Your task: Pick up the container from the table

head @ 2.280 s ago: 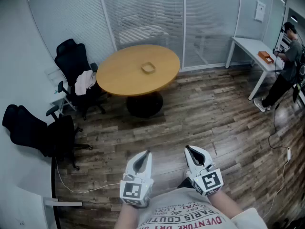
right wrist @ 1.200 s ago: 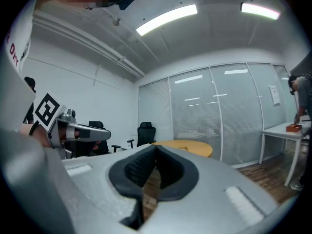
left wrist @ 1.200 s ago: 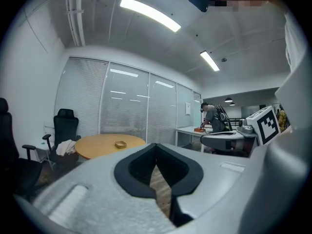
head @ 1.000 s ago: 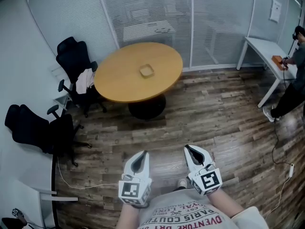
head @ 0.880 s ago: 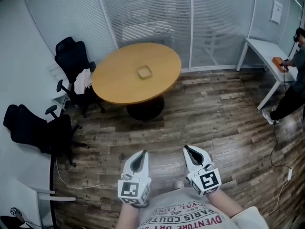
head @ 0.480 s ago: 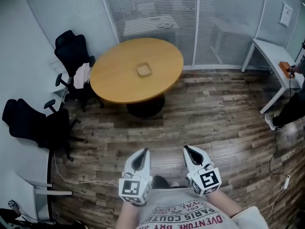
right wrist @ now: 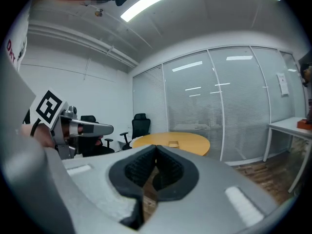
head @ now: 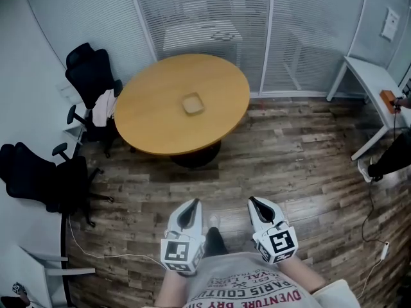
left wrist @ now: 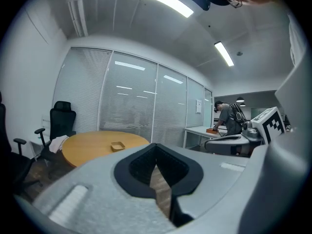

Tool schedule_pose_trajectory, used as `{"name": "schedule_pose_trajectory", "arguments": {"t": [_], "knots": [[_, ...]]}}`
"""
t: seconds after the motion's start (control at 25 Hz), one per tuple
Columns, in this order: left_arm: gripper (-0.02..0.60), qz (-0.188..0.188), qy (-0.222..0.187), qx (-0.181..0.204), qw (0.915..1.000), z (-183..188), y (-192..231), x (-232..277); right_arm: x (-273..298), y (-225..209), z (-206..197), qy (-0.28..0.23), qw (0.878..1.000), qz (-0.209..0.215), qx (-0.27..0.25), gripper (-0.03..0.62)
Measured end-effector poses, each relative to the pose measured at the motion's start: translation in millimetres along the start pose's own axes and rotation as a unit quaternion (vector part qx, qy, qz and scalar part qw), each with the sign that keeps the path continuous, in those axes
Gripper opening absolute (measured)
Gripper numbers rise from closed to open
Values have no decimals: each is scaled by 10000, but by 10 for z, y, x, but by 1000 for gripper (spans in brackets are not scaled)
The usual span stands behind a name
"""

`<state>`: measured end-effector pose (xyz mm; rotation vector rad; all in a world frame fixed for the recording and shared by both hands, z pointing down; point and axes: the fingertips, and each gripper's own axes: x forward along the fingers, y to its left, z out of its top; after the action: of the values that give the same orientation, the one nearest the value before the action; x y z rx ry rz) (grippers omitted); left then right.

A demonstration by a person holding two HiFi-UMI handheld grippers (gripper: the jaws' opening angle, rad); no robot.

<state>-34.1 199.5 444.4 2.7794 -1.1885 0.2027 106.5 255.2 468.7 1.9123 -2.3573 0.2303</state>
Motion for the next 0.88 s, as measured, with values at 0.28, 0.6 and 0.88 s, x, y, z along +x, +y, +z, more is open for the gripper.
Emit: {"name": "schedule_pose_trajectory", "arguments": {"t": [0.28, 0.6, 0.88], "knots": [[6, -209, -112, -72, 9997, 282, 822, 984, 1191, -355, 309, 82, 9996, -235, -141, 3], [6, -226, -229, 102, 9994, 661, 1864, 1916, 2581, -585, 627, 35, 9999, -142, -73, 3], [6, -83, -96, 23, 9999, 678, 2369, 2340, 3345, -784, 715, 113, 9998, -137, 11, 3]]}}
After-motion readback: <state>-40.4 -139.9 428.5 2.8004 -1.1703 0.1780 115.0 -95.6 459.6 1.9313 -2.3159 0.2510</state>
